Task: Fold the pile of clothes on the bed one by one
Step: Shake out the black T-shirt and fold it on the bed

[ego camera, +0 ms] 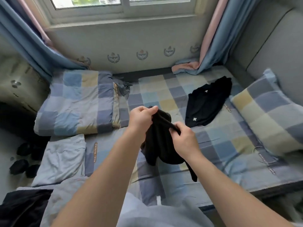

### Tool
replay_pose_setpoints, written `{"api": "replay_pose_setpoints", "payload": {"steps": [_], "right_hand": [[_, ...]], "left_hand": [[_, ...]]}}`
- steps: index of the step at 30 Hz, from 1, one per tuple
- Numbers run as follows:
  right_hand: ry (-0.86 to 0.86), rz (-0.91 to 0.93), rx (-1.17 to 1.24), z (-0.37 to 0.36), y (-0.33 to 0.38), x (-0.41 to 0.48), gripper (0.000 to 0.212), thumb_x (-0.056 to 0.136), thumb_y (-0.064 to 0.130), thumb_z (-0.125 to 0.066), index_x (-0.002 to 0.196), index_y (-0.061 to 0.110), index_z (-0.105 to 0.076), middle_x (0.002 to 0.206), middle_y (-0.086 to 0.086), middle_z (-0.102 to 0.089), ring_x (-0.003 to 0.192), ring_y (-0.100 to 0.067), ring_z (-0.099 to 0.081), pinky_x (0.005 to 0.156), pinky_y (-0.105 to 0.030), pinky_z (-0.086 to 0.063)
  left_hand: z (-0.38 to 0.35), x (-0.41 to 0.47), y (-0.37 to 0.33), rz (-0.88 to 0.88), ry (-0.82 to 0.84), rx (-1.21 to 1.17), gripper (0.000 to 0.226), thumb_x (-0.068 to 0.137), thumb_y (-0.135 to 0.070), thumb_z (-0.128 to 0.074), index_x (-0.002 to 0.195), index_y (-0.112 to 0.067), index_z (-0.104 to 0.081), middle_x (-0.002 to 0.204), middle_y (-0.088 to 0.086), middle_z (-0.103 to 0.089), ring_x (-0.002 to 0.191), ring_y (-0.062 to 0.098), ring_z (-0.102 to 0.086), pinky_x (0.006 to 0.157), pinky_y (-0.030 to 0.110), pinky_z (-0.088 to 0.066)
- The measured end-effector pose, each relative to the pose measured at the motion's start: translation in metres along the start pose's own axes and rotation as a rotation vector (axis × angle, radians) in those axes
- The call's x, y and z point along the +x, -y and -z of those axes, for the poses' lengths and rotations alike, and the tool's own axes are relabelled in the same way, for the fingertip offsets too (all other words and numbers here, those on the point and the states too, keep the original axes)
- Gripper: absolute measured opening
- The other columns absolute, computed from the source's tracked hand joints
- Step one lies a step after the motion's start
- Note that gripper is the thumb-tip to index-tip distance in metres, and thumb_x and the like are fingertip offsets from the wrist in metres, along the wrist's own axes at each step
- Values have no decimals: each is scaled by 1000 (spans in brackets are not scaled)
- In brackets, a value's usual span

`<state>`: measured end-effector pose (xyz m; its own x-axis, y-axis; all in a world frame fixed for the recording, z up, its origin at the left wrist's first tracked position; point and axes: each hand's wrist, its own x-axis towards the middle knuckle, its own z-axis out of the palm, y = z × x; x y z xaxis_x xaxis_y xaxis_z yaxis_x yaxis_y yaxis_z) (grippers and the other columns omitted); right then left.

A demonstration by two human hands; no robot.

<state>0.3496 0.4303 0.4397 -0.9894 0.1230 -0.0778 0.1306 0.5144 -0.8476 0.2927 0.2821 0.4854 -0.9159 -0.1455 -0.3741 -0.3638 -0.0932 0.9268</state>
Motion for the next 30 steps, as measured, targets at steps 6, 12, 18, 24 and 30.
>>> {"api": "replay_pose_setpoints", "payload": {"steps": [6, 12, 18, 24, 30], "right_hand": [[-17, 226, 48, 57, 29, -29, 15, 100, 15, -59, 90, 24, -67, 72, 5, -64, 72, -16, -60, 67, -29, -48], [2, 308, 163, 68, 77, -57, 9, 95, 15, -67, 86, 16, -70, 76, 2, -67, 75, -11, -63, 71, -21, -50], [4, 382, 60, 73, 107, -60, 27, 102, 26, -56, 86, 7, -70, 81, -21, -64, 72, -27, -61, 71, -37, -50], [61, 354, 78, 79, 123, -52, 53, 100, 47, -51, 87, -3, -62, 73, -20, -56, 71, -23, -52, 73, -49, -50], [116, 268, 367, 84, 141, -34, 38, 104, 31, -51, 93, -2, -67, 83, -14, -68, 78, -24, -65, 77, -39, -56]], "left_hand": [[25, -34, -9, -248, 185, 194, 29, 100, -16, -59, 79, -12, -41, 96, 4, -73, 93, 20, -70, 76, 35, -47], [69, -58, -19, -457, 317, 441, 29, 102, -38, -54, 86, -15, -46, 66, 6, -39, 59, 20, -34, 54, 38, -30], [110, -79, -27, -487, 514, 421, 12, 97, -29, -66, 90, -19, -64, 68, 12, -58, 60, 22, -54, 56, 33, -45], [123, -83, -44, -592, 410, 331, 23, 102, -16, -58, 82, -5, -59, 69, 1, -45, 65, 14, -43, 61, 27, -36], [116, -82, -65, -602, 238, 231, 32, 105, -21, -50, 78, -10, -63, 68, 16, -47, 64, 22, -44, 62, 29, -38]]}}
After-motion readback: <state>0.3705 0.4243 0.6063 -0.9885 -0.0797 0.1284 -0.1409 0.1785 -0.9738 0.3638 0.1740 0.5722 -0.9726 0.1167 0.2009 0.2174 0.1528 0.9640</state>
